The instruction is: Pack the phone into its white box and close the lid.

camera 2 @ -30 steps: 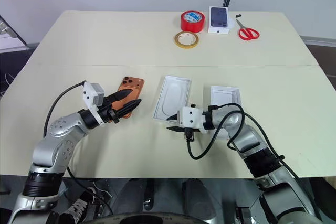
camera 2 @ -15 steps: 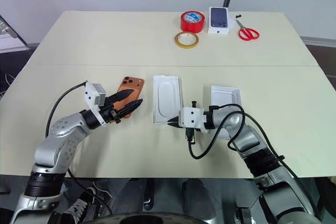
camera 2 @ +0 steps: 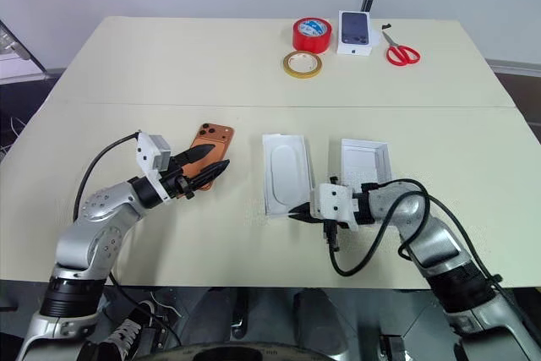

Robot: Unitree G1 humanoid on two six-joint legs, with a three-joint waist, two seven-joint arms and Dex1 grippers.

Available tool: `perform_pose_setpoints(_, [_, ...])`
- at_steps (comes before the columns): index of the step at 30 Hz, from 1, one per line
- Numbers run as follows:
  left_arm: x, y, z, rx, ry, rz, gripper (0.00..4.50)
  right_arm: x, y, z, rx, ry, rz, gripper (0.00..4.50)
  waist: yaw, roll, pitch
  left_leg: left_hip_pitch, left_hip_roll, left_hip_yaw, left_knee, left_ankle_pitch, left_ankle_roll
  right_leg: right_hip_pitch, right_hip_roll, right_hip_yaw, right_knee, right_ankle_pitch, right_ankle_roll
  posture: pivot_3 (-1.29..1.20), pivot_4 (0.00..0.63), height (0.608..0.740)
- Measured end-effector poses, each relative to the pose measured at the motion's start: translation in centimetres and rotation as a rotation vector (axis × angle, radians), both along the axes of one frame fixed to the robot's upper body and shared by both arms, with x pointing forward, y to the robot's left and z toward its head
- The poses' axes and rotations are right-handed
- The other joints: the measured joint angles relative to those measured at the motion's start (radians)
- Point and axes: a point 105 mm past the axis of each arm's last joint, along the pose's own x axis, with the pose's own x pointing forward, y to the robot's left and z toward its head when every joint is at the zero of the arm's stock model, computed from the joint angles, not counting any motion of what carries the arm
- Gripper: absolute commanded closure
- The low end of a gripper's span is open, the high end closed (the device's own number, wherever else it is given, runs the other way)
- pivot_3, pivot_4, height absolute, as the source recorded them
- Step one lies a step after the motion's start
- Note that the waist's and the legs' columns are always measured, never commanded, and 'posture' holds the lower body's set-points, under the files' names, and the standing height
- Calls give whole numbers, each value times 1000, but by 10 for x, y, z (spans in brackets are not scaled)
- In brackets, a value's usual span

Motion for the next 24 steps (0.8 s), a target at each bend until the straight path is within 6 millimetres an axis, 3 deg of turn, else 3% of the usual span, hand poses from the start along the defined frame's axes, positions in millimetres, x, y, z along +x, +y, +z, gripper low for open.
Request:
perform_pose_setpoints(5, [2, 2, -3, 0, 7, 4, 1556, -1, 1, -3, 11, 1, -52, 4460, -1, 0, 0, 0, 0, 0, 0, 0, 0, 0, 0, 0, 0, 0, 0, 0, 150, 740])
perform_pose_setpoints(8, [3, 3, -6, -1, 17, 9, 1556, 0, 2, -3, 15, 4, -74, 3549, 0, 0, 0, 0, 0, 0, 0, 0, 0, 0, 0, 0, 0, 0, 0, 0, 150, 740])
perform_pose_setpoints(11, [3, 3, -5, 0, 13, 7, 1556, -2, 5, 0, 32, 15, -67, 2038, 0, 0, 0, 0, 0, 0, 0, 0, 0, 0, 0, 0, 0, 0, 0, 0, 150, 740])
perform_pose_setpoints(15, [5, 4, -3, 3, 5, 3, 1556, -6, 9, 11, 79, 50, -22, 2038, 0, 0, 0, 0, 0, 0, 0, 0, 0, 0, 0, 0, 0, 0, 0, 0, 150, 740])
perform_pose_setpoints(19, [6, 4, -2, 0, 4, 8, 1556, 10, 16, 42, 195, 16, -39, 2038, -4, 0, 0, 1, 0, 0, 1, 0, 0, 0, 0, 0, 1, 0, 0, 0, 150, 740])
perform_pose_setpoints(21, [7, 3, -2, -4, 2, 13, 1556, 23, 20, 57, 256, -16, -67, 2868, -3, 0, 0, 1, 0, 0, 0, 0, 0, 0, 1, 0, 1, 0, 0, 0, 150, 740])
perform_pose_setpoints(24, [7, 4, -3, -4, 3, 21, 1556, 44, 21, 62, 287, -65, -130, 4413, 0, 0, 0, 0, 0, 0, 0, 0, 0, 0, 1, 0, 1, 0, 0, 0, 150, 740])
